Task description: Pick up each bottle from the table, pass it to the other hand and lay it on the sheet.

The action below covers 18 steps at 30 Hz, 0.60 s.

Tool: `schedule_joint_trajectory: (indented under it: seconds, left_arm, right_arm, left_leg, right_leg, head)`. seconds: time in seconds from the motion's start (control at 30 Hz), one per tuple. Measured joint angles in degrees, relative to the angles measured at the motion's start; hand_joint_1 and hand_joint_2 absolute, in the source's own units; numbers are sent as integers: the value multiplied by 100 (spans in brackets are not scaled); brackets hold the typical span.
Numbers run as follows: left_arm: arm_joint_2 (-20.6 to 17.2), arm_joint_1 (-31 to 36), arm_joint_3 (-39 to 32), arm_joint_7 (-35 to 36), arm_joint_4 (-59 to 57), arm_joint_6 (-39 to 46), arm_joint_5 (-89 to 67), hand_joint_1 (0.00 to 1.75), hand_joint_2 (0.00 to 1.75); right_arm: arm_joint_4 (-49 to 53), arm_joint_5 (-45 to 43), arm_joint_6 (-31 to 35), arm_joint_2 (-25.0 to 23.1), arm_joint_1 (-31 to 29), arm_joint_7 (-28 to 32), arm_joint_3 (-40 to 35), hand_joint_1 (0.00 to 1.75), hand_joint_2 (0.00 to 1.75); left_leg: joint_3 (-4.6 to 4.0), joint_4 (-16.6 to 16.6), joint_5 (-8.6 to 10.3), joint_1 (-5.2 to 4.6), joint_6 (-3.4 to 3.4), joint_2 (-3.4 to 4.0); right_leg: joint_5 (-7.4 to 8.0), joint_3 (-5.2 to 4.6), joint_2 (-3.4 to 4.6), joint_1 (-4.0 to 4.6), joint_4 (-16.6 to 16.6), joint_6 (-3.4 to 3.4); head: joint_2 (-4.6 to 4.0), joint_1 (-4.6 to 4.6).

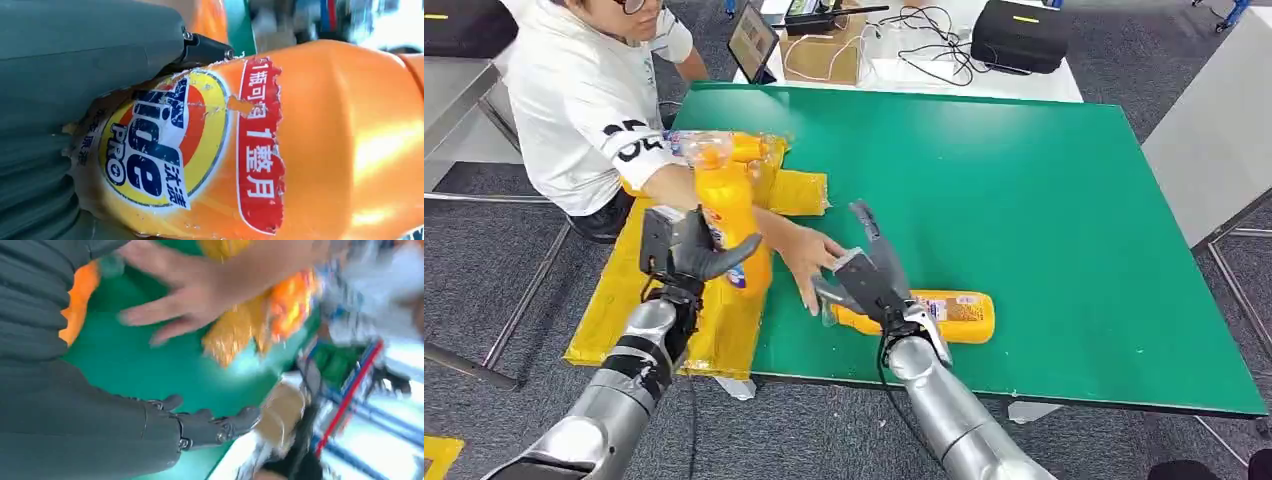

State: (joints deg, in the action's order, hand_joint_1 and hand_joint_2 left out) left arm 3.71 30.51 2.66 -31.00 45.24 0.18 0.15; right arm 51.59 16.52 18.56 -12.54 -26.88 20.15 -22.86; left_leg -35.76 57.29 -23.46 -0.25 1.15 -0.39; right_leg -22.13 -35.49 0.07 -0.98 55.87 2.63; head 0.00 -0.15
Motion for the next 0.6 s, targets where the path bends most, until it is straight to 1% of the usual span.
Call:
schedule_joint_trajectory:
  seconds: [0.1, 0.3, 0.5, 0.6]
  left_arm:
    - [-207, 11, -183, -124, -76, 28, -303, 175, 175]
    - [-406, 46, -467, -170, -190, -29, -464, 175, 175]
    - [-653, 232, -540, -190, -537, 748, -1822, 175, 175]
    - [-800, 406, -419, 18, -888, 1145, -2818, 175, 175]
  right_arm:
    - [347, -122, 2, 128, 124, 35, 220, 0, 175]
    - [742, -264, -2, 299, 288, 92, 526, 0, 175]
    - [883, -341, -11, 398, 374, 168, 795, 0, 175]
    - [885, -341, -61, 422, 385, 210, 878, 0, 175]
  left_leg:
    - [0, 0, 0, 1, 0, -2]
    - [-3, 0, 0, -1, 0, -6]
    - [-3, 0, 0, -1, 0, -3]
    - [-3, 0, 0, 0, 0, -4]
  right_leg:
    - [-1, 0, 0, 0, 2, -1]
    - [-1, 0, -2, -3, 0, 0]
    - [0, 0, 0, -2, 0, 0]
    - [0, 0, -1, -1, 1, 0]
  head:
    - [0, 0]
    - [0, 0]
    - [0, 0]
    - [2, 0]
